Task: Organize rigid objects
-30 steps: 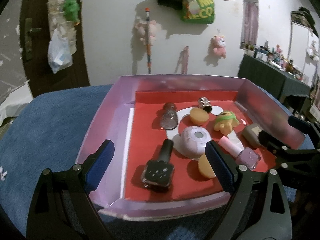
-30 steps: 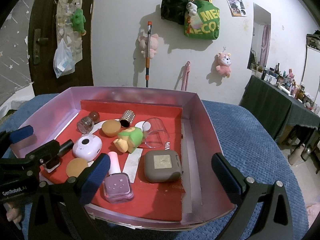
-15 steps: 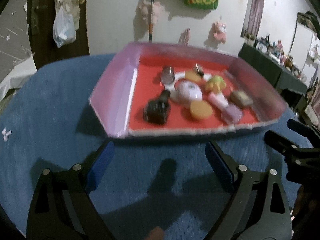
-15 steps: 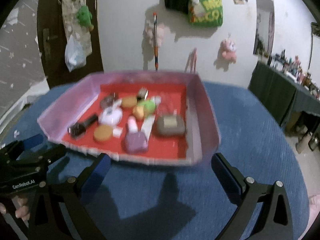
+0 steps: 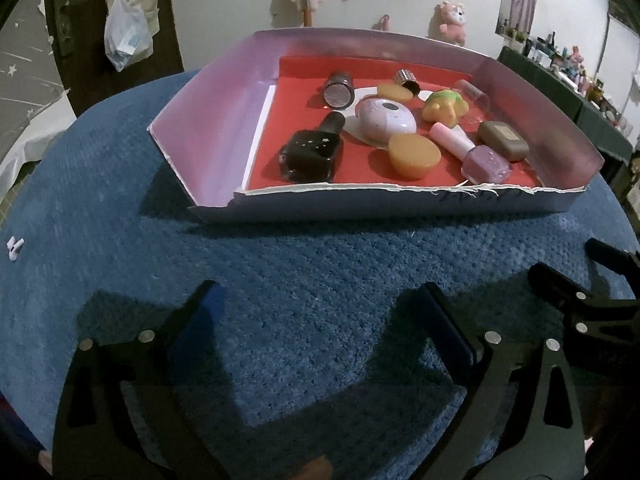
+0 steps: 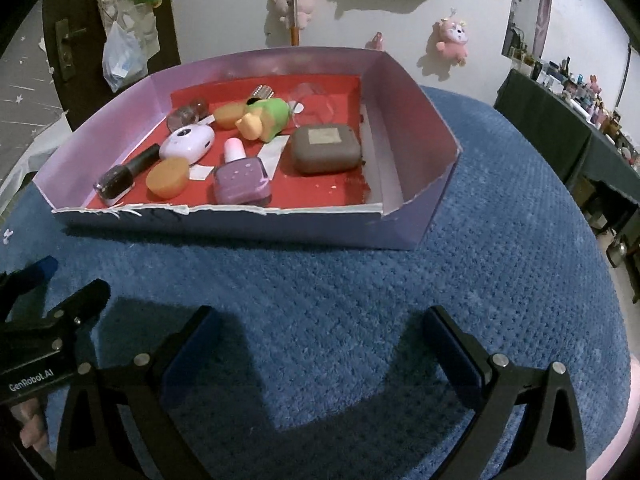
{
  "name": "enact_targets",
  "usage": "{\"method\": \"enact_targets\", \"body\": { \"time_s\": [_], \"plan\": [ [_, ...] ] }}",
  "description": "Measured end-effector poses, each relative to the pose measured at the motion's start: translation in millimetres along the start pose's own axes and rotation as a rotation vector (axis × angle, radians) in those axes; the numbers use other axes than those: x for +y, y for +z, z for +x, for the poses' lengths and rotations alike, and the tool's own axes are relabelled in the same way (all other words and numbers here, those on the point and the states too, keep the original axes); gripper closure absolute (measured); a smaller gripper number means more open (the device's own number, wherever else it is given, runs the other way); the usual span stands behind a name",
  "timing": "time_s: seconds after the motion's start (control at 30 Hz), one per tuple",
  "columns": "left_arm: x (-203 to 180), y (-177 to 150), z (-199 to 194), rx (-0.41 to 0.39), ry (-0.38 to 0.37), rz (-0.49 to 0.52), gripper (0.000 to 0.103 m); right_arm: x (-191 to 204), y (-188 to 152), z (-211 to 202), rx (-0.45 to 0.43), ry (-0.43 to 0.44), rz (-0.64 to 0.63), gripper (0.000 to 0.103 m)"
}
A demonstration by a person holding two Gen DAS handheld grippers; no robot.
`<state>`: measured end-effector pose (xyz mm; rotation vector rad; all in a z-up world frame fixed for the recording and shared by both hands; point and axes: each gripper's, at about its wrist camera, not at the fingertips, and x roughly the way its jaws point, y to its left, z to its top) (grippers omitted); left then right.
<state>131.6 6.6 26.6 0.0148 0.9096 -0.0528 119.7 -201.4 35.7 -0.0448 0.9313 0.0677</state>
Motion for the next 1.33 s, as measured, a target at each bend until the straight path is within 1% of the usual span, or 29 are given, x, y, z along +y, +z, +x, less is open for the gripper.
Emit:
{"method": "enact_targets", "body": {
  "time_s": [0.3,1.33],
  "plan": [
    [3.0,-1.0,-1.6,0.0,0.007,-0.014,0.003,0.1,-0.6,-0.7,-0.011,-0.002,0.005,0.0],
    [4.7,-1.9,-2.2,-0.002,0.011,-0.014,0.003,-1.6,1.0,-1.0,-0.014,-0.006,0.013,0.0]
  ]
}}
